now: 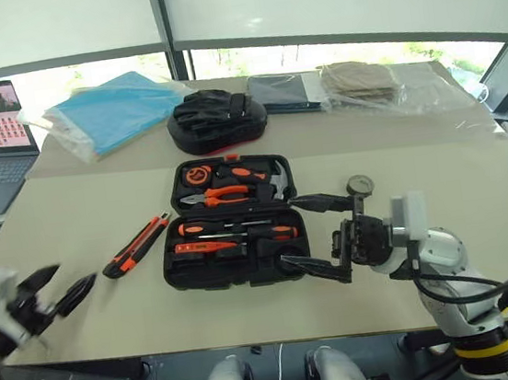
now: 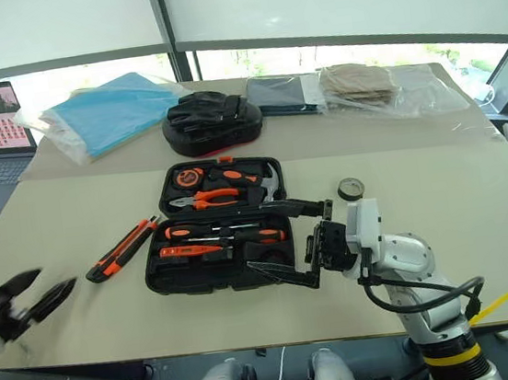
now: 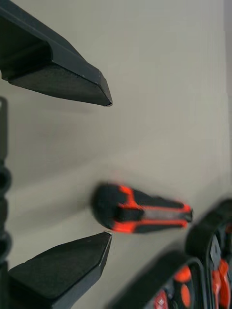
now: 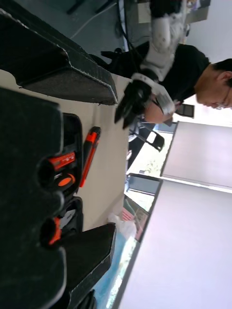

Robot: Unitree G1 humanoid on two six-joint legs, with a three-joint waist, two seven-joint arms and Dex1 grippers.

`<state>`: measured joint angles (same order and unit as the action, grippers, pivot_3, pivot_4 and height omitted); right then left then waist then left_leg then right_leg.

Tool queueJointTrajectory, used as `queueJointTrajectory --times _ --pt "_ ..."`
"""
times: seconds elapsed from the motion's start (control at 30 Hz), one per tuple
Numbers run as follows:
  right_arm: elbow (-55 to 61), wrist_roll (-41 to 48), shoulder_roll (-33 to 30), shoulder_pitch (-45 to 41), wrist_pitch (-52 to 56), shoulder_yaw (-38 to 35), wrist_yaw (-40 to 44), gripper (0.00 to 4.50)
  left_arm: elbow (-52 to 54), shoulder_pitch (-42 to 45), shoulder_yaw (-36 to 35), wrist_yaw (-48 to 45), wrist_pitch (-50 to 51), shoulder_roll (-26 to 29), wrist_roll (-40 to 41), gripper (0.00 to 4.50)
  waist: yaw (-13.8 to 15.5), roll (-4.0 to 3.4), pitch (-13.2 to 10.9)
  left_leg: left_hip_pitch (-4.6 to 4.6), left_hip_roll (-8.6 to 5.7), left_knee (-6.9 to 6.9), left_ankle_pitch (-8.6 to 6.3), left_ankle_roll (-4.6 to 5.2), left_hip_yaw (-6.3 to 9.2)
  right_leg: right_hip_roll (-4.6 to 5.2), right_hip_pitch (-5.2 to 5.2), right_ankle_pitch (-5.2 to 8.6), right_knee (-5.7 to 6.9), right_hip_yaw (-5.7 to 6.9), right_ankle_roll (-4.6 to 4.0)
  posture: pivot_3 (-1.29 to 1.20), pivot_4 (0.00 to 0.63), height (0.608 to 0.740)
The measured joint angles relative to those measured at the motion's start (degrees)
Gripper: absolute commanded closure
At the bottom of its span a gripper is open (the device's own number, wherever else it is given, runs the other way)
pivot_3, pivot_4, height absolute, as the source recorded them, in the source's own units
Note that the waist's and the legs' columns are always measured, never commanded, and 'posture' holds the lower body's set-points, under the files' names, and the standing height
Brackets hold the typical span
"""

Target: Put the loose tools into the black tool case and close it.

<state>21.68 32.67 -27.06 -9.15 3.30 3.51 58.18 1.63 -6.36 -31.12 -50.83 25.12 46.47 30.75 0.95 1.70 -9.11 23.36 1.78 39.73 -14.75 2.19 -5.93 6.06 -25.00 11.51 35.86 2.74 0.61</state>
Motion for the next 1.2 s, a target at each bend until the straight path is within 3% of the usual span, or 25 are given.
queueJointTrajectory --times 0.07,0.2,0.3,0.4,0.5,0.7,0.87,0.97,1.2 --pt "0.1 0.0 -0.1 0.1 0.9 0.1 -1.1 0.00 -0.9 3.9 4.9 0.6 1.6 0.9 -1.8 0.03 -0.6 0.00 0.0 0.03 0.06 -0.03 0.18 0.39 -0.15 -0.21 -0.06 -0.05 0.02 -0.17 0.09 0.00 0.150 0.740" --pt "0.4 -0.4 -0.3 0.2 1.3 0.1 -2.4 0.00 -5.1 9.3 12.7 1.5 3.6 1.0 -5.9 0.03 -1.3 0.00 0.0 0.00 0.28 -0.04 0.05 0.27 -0.24 -0.60 -0.12 -0.02 0.03 -0.31 0.03 0.00 0.150 0.740" --pt "0.6 -0.5 -0.3 0.5 1.4 0.1 -3.4 0.00 -8.5 12.7 15.5 2.6 3.2 1.0 -8.8 0.77 -1.3 -0.01 0.0 -0.06 0.32 -0.05 0.03 0.23 -0.31 -0.65 -0.12 0.00 0.07 -0.34 -0.01 0.00 0.150 0.740" --pt "1.3 -0.5 -0.3 0.7 1.6 0.1 -3.7 0.00 -10.7 14.7 16.4 2.7 2.6 1.0 -10.3 2.09 -1.1 -0.03 0.0 -0.09 0.37 -0.02 0.04 0.23 -0.36 -0.64 -0.11 0.01 0.08 -0.38 -0.01 0.00 0.150 0.740" --pt "1.6 -0.5 -0.6 0.9 1.6 0.1 -3.8 0.00 -11.3 14.8 16.4 1.9 1.7 1.0 -10.3 2.82 -1.1 -0.03 0.0 -0.12 0.38 -0.02 0.03 0.24 -0.40 -0.59 -0.12 0.01 0.06 -0.41 -0.01 0.00 0.150 0.740" --pt "1.6 -0.4 -1.6 1.6 1.7 -0.4 -3.7 0.00 -13.3 12.6 13.2 -2.8 -5.1 0.5 -8.3 2.81 -1.2 -0.01 0.0 0.01 0.44 -0.02 0.02 0.25 -0.42 -0.59 -0.25 0.01 0.03 -0.40 -0.07 0.00 0.150 0.740" --pt "1.8 0.6 -5.6 3.6 2.4 -2.7 -1.5 0.00 -7.9 12.9 9.8 -15.5 -9.7 4.2 -2.0 2.81 -0.4 0.03 0.0 0.07 0.42 0.04 -0.01 0.29 -0.43 -0.51 -0.22 0.02 -0.05 -0.35 -0.09 0.00 0.150 0.740" --pt "1.8 1.1 -9.1 5.7 2.5 -4.2 1.3 0.00 -0.9 13.7 14.7 -22.8 -11.9 8.2 -2.6 2.81 0.0 -0.06 -0.1 0.03 0.32 0.02 -0.04 0.34 -0.47 -0.41 -0.16 0.21 -0.10 -0.38 -0.39 0.00 0.150 0.740" --pt "2.7 1.6 -12.9 9.0 4.9 -5.5 2.9 0.00 6.2 23.4 33.2 -25.7 -12.5 6.8 -11.5 2.81 -0.2 -0.09 -0.1 0.02 0.34 0.06 -0.02 0.35 -0.52 -0.74 -0.16 0.02 -0.05 -0.48 -0.02 0.00 0.150 0.740"
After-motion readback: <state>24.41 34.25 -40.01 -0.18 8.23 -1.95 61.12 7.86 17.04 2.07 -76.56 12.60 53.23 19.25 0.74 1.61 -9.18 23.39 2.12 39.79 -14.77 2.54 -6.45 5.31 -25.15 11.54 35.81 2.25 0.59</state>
